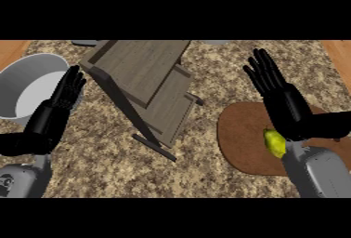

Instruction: Pick the tomato from the cutting board and place it in the tiered basket

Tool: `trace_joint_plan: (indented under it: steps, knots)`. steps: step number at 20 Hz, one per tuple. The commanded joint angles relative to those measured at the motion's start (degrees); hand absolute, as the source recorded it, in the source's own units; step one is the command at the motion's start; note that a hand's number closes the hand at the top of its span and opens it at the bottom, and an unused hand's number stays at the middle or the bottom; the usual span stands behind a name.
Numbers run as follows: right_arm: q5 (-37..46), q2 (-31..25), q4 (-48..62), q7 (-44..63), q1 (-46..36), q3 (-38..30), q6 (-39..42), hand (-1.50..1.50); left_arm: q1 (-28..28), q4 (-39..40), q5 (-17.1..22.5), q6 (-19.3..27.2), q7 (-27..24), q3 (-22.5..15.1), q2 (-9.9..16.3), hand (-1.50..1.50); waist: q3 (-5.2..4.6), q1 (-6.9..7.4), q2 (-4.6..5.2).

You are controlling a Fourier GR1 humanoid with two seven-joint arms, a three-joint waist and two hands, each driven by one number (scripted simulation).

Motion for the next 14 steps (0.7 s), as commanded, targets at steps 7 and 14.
trace_joint_plan:
  steps: [7, 14]
  knots:
    - [18.0, -17.6, 10.4, 5.6, 9.9, -21.3, -23.1, 1.5, 12.0, 8.0, -0.9, 8.4, 5.8, 2.5, -2.9, 0.0, -0.23, -9.46, 2.22]
    - [16.6, -3.3, -1.4, 1.0, 15.5, -33.3, -47.4, -1.5, 18.1, 8.1, -4.7, 13.1, 6.1, -2.8, -8.7, 0.0, 0.79, -4.61, -0.34]
